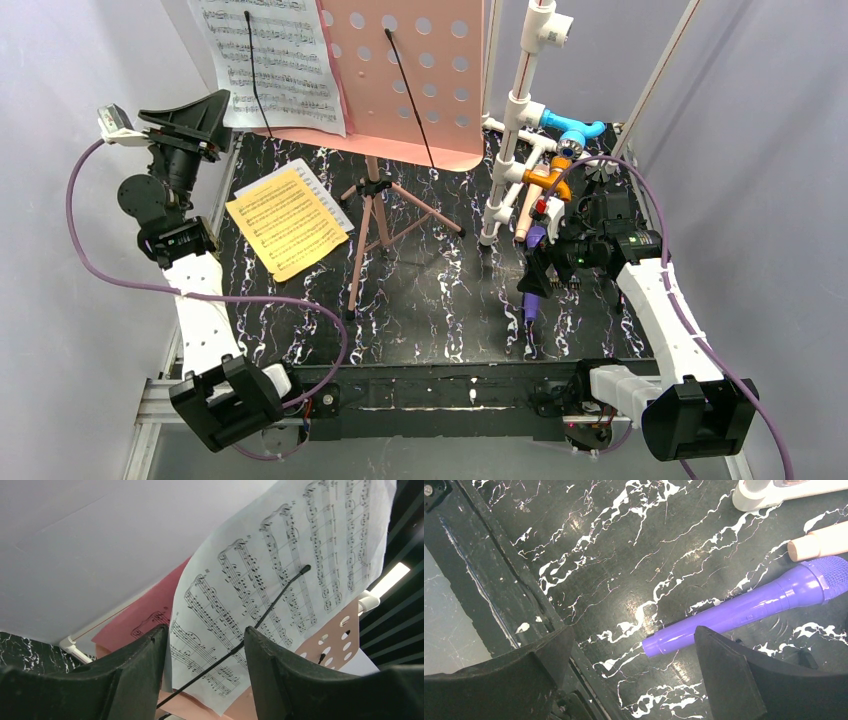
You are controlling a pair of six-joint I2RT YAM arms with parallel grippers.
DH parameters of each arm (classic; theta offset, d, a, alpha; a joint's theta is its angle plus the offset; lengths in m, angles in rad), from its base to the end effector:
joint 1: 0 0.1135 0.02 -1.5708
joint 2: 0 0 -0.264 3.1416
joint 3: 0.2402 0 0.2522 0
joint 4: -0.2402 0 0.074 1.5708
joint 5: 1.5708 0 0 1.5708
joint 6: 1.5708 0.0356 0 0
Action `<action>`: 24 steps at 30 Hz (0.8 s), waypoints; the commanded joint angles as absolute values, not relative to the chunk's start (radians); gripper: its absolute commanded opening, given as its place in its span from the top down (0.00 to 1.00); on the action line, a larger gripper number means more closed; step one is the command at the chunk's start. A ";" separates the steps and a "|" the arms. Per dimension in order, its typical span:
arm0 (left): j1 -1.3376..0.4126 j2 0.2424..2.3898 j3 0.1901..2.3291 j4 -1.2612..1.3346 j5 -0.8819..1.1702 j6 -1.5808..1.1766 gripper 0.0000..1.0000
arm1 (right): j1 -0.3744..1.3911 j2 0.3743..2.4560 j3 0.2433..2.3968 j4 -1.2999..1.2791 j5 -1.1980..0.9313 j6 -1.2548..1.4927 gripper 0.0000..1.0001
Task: Pack up the instrument practice props
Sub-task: Pick up the sheet music from the music stand.
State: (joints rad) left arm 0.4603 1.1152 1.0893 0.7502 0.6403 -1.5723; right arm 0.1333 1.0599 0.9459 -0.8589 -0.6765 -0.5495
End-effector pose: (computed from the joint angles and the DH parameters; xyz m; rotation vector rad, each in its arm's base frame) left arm 0.2129 0.0818 0.4722 -0.4070 1.0137 -1.2785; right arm 0.1937 0.0485 0.2914 -1.0266 2.1286 0.6590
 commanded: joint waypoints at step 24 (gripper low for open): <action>0.436 1.203 1.235 0.744 0.751 -1.501 0.45 | 0.146 1.057 0.967 -0.853 -0.686 -0.541 0.00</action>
State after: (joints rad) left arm 0.4427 1.2076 1.1877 0.7216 0.7265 -1.5208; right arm 0.1398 1.0599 0.9459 -0.8589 -0.6765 -0.5491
